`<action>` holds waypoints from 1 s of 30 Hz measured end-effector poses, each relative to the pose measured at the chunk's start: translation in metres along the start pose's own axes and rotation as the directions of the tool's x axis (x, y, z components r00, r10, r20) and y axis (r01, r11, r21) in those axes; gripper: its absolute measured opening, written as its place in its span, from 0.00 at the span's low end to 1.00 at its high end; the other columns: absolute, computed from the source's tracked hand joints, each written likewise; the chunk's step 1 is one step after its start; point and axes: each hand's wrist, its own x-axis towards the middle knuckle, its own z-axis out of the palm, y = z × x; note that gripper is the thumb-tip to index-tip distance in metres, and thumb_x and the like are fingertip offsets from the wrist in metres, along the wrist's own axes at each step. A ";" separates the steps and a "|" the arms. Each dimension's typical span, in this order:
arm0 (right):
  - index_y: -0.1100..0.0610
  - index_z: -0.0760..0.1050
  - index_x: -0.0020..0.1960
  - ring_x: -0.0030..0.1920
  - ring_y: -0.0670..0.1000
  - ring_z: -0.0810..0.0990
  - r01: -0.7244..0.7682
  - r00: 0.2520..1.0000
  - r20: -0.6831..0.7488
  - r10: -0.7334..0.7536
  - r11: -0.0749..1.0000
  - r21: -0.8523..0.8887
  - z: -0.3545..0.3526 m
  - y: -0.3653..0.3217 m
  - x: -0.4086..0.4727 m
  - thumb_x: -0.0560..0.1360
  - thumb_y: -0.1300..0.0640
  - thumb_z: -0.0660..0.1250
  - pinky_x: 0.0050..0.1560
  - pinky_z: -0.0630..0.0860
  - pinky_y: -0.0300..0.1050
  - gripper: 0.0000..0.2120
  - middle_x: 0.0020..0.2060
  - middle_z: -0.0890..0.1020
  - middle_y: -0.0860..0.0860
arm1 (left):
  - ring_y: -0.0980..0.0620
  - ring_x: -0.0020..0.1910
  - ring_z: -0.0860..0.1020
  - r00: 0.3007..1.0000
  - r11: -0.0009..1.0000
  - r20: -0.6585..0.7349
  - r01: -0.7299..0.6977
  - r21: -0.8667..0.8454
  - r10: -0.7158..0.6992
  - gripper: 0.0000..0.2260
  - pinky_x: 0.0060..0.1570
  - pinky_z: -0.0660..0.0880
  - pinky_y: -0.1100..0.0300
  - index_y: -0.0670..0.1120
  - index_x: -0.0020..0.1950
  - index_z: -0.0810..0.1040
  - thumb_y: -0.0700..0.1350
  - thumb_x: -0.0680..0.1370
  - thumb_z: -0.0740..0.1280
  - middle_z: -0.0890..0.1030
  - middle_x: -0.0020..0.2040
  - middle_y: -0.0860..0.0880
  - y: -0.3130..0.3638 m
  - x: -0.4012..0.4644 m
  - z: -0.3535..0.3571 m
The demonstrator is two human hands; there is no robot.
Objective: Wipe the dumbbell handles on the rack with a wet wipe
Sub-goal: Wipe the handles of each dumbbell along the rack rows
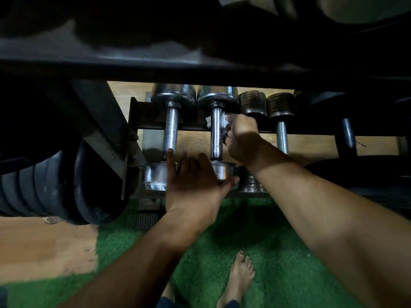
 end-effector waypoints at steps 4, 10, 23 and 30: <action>0.65 0.77 0.48 0.30 0.50 0.79 -0.003 0.999 -0.035 0.005 0.999 0.051 0.012 -0.005 -0.004 0.79 0.67 0.59 0.32 0.73 0.40 0.08 0.27 0.76 0.53 | 0.37 0.74 0.68 1.000 1.000 -0.005 0.008 -0.023 -0.008 0.44 0.76 0.45 0.33 0.35 0.68 0.71 0.72 0.78 0.40 0.78 0.65 0.38 0.000 0.001 0.002; 0.66 0.74 0.57 0.39 0.61 0.83 -0.116 0.993 0.030 0.113 0.989 0.088 0.009 -0.003 -0.011 0.81 0.64 0.56 0.42 0.81 0.51 0.10 0.50 0.81 0.65 | 0.39 0.76 0.65 1.000 1.000 0.009 0.021 -0.016 -0.021 0.46 0.76 0.42 0.34 0.36 0.70 0.69 0.72 0.76 0.35 0.75 0.67 0.38 0.000 0.002 0.000; 0.55 0.69 0.37 0.26 0.52 0.68 -0.191 0.965 0.152 0.214 0.970 -0.153 -0.010 0.005 -0.015 0.81 0.58 0.55 0.27 0.64 0.40 0.14 0.31 0.69 0.53 | 0.35 0.74 0.69 1.000 0.991 -0.008 0.028 -0.130 -0.030 0.47 0.77 0.43 0.34 0.32 0.70 0.70 0.71 0.76 0.39 0.77 0.67 0.35 -0.002 0.000 -0.003; 0.62 0.75 0.35 0.29 0.54 0.73 0.196 0.959 0.283 0.024 0.668 -0.718 -0.036 -0.018 -0.046 0.75 0.71 0.62 0.30 0.71 0.42 0.12 0.31 0.75 0.61 | 0.38 0.79 0.60 0.999 0.992 0.022 0.035 -0.123 -0.032 0.42 0.76 0.39 0.35 0.36 0.73 0.65 0.72 0.79 0.46 0.73 0.71 0.38 -0.001 0.002 -0.009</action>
